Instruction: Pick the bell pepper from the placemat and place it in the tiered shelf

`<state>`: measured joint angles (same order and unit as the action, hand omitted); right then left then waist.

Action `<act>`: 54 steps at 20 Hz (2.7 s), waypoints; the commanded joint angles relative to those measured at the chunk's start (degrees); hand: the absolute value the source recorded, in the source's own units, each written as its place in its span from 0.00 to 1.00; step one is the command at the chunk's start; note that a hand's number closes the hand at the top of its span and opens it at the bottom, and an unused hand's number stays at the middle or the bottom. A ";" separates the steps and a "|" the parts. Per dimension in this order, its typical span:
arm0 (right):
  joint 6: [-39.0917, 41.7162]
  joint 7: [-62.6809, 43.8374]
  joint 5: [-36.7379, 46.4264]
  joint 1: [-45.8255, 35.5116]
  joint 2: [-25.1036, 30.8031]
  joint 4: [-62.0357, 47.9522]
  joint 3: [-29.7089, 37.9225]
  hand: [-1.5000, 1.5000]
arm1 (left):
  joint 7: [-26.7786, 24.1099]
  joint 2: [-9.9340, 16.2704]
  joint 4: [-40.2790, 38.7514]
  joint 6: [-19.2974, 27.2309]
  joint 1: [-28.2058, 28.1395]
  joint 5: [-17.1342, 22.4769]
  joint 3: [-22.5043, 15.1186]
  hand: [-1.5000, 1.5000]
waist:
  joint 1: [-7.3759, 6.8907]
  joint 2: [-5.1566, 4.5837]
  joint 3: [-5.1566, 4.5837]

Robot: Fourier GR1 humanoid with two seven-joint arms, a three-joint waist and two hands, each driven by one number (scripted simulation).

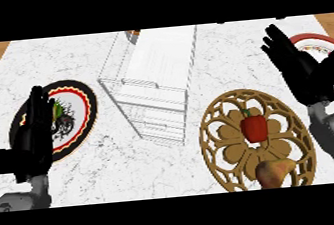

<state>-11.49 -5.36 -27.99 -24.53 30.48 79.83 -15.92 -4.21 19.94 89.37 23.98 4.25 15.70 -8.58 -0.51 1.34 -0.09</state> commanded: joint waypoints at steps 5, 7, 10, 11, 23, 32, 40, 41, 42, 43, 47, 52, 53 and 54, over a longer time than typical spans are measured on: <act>-17.84 -6.58 12.84 9.54 14.28 -2.52 5.70 0.00 | 3.75 5.14 -5.28 -4.98 -5.69 -3.19 -4.32 0.50 | 7.68 -0.61 -0.33; -18.39 -12.03 20.14 16.33 21.67 -10.99 1.10 0.00 | 3.99 4.74 -5.28 -5.70 -6.79 -2.87 -5.33 0.50 | 10.28 -2.62 -1.54; -33.63 -12.16 15.91 20.65 11.75 -4.45 7.44 1.00 | 4.87 4.57 -6.91 -9.59 -8.38 -2.98 -9.03 0.50 | 7.97 -0.39 -0.12; -35.88 -11.40 15.06 22.83 9.98 0.32 8.17 0.00 | 4.15 6.30 -6.38 -11.65 -9.27 -2.13 -8.10 0.50 | 5.87 -0.32 -0.08; -33.92 -32.68 25.94 29.69 19.58 35.52 -5.91 0.00 | 3.95 1.99 -13.11 -13.85 -1.23 -5.81 -10.47 0.50 | 1.28 -1.41 -0.27; -15.84 -60.05 32.61 23.08 40.43 30.37 -10.42 0.00 | 4.81 3.04 -10.91 -16.63 -1.04 -5.69 -11.85 0.50 | -3.20 -2.26 -0.73; -5.81 -78.02 38.00 9.11 33.13 30.96 -18.45 0.00 | 6.70 2.13 -11.16 -17.33 2.00 -5.80 -11.72 0.50 | -4.72 -2.20 -0.23; -4.16 -78.18 36.75 7.74 31.56 28.81 -19.00 0.00 | 5.34 2.03 -12.09 -18.22 3.08 -5.44 -11.20 0.50 | -4.85 -2.44 -0.25; -2.55 -79.71 35.67 5.62 31.39 29.88 -18.69 0.00 | 5.50 -0.22 -12.85 -16.31 1.97 -6.86 -13.02 0.50 | -4.34 -2.24 -0.30; -3.50 -78.88 36.15 5.40 27.77 25.40 -20.27 0.00 | 5.26 1.01 -12.60 -17.47 1.79 -6.33 -12.34 0.50 | -4.83 -2.42 -0.18; -1.58 -79.85 34.81 1.66 23.19 19.74 -22.02 0.00 | 6.34 1.05 -13.95 -16.96 4.36 -6.49 -10.97 0.50 | -4.14 -2.46 -0.30; -0.45 -79.87 35.43 -2.05 17.34 13.62 -24.65 0.00 | 4.45 0.41 -14.87 -16.77 1.75 -6.62 -11.12 0.50 | -3.39 -2.04 -0.45; -0.93 -79.87 35.88 -2.19 16.05 11.21 -24.86 0.00 | 5.71 0.44 -14.26 -16.04 2.99 -6.92 -10.72 0.50 | -2.68 -1.89 -0.31; -0.01 -79.87 36.21 -2.21 16.58 11.16 -25.26 0.00 | 3.65 0.39 -14.95 -15.92 1.05 -7.35 -10.92 0.50 | -1.98 -1.61 -0.35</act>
<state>-14.15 -71.69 7.33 -23.15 51.05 94.58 -39.89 0.83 20.92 76.55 7.31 6.34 9.06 -19.69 -3.69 -0.44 -0.30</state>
